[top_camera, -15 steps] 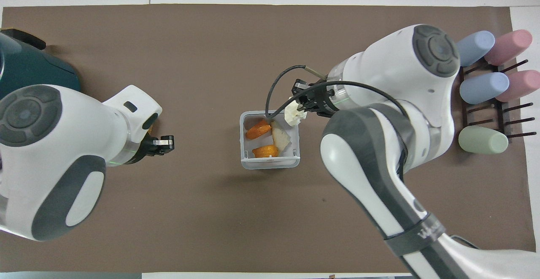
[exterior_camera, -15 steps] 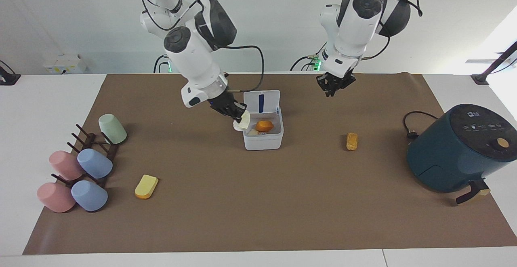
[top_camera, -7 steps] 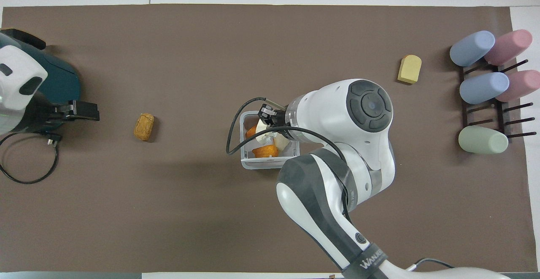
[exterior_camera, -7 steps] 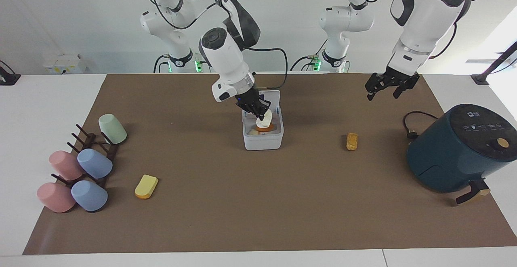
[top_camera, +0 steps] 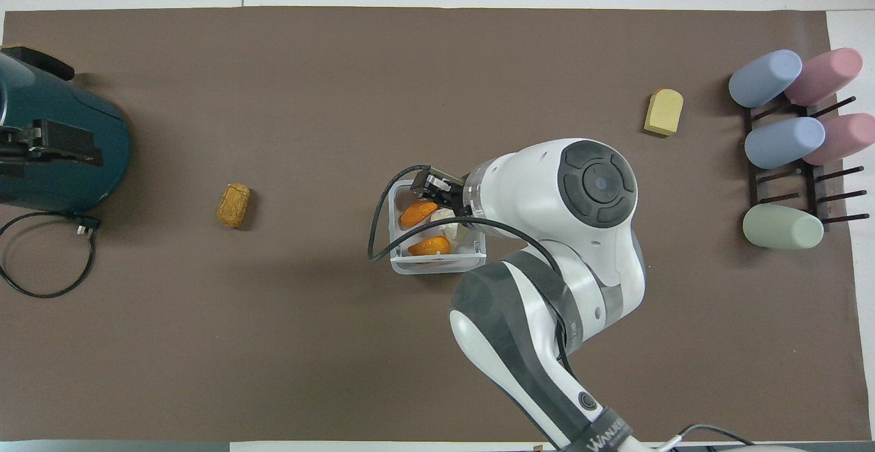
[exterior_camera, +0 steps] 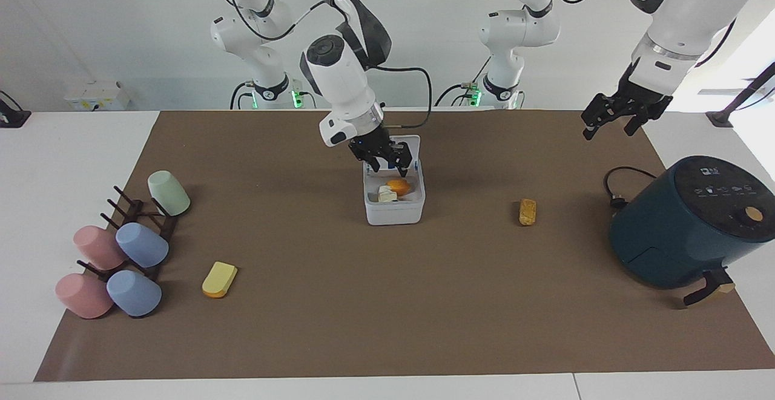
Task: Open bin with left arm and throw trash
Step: 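Open the right gripper over the bin while the left gripper sets the lid down, then reach the right gripper to the yellow block while the left gripper reaches the nugget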
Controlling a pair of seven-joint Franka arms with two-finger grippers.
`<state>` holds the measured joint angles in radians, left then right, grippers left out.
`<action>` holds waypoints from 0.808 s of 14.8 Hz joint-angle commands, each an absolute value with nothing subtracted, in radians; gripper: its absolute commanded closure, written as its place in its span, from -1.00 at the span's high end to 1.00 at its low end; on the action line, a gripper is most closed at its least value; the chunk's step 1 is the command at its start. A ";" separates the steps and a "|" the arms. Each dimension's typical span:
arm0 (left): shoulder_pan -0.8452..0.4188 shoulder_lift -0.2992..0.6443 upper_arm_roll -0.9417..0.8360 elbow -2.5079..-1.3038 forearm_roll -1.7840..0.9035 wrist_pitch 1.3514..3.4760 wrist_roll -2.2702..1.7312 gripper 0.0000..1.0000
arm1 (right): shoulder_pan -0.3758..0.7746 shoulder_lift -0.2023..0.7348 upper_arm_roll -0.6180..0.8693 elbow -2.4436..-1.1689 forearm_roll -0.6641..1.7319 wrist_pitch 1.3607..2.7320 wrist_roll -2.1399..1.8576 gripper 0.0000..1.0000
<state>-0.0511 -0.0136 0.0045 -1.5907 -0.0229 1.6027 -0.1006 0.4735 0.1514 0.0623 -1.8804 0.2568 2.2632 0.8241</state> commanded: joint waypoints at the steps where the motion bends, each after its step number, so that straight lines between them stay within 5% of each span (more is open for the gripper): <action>1: -0.037 0.031 -0.005 -1.542 -0.015 1.589 -0.083 1.00 | 0.379 0.184 0.061 -1.806 0.175 2.239 0.630 1.00; 7: -0.058 0.037 -0.011 -1.787 -0.015 1.848 -0.084 1.00 | 0.125 0.224 0.061 -1.795 -0.013 2.267 0.143 1.00; 12: -0.112 0.058 -0.009 -2.029 -0.014 2.121 -0.095 1.00 | 0.006 0.391 0.061 -1.706 -0.117 2.304 0.104 1.00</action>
